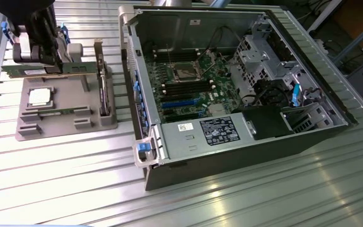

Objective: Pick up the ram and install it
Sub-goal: 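Pick up the ram and move it above insertion slot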

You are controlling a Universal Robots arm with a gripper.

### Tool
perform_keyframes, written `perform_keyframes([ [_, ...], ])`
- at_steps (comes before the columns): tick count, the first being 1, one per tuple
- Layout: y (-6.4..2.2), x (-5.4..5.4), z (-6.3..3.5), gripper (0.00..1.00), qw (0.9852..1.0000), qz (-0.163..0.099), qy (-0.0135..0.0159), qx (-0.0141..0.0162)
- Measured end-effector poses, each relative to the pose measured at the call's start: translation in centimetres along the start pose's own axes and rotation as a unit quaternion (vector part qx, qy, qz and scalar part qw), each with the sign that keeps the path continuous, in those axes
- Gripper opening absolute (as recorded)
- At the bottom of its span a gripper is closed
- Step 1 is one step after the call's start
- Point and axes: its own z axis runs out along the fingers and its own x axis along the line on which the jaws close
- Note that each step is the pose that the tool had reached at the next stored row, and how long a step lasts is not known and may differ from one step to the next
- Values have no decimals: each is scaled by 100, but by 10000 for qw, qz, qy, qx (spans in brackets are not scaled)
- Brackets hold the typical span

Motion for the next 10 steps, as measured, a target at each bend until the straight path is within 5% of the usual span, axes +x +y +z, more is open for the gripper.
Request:
perform_keyframes([
  [10, -523, -37, -103, 14, 10000, 4, 6, -75],
])
